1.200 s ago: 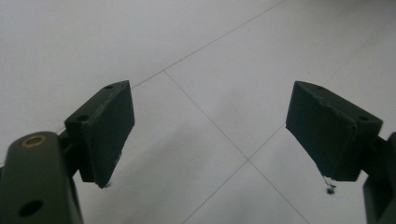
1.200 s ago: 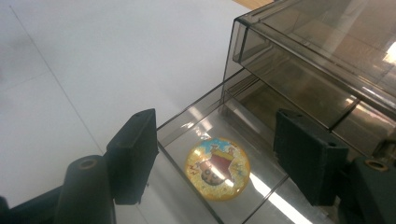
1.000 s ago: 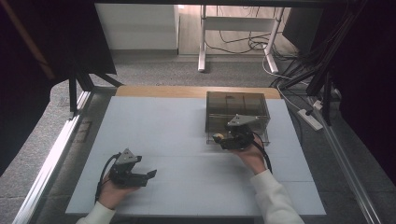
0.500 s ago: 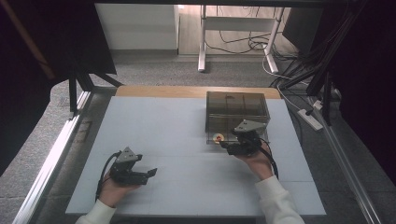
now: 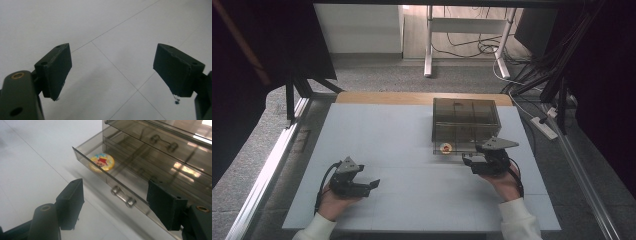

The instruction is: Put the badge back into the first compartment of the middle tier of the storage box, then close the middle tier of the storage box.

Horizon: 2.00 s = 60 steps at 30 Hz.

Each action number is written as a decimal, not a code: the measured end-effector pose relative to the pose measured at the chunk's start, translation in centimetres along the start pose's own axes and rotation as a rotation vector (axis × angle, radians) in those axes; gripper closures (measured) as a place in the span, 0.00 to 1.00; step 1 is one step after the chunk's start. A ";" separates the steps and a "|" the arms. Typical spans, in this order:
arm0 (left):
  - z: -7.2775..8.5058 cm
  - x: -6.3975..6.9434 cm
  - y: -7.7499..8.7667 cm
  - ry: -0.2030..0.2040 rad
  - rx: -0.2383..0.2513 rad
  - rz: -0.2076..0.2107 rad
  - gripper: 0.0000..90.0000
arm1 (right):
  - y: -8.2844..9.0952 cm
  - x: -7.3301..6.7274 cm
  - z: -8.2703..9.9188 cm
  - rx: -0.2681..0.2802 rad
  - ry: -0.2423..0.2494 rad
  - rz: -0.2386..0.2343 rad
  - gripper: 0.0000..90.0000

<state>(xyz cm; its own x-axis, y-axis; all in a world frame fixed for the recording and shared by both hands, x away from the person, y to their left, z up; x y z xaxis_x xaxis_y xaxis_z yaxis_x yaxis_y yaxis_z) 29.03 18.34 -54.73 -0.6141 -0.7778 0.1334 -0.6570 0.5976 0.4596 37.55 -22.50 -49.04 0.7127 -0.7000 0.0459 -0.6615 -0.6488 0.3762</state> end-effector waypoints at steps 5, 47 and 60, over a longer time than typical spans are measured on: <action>0.0 0.0 0.0 -0.001 -0.001 -0.002 0.17 | 0.9 0.4 0.4 0.006 -0.009 0.022 0.34; 0.0 0.1 0.1 -0.009 0.004 -0.007 0.18 | -0.5 1.7 3.4 -0.080 0.049 0.101 1.00; 0.2 0.1 0.5 -0.003 0.008 -0.016 0.18 | -1.5 1.8 3.3 -0.067 0.063 0.105 1.00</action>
<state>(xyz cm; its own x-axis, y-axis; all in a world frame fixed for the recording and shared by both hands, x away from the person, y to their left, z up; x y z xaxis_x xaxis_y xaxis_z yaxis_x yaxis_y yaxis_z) 28.58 18.55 -54.65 -0.6045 -0.7869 0.1237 -0.6703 0.5865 0.4547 39.05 -23.71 -52.60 0.6550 -0.7414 0.1459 -0.7177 -0.5500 0.4271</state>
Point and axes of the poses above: each handheld gripper's, and its own axes: y roughly backward along the jaws, z roughly out of its underside, x roughly to its right, the point moved 4 cm from there along -y, roughly forward along the jaws, and after that the axes turned 14 degrees about x, right-handed, at the moved point
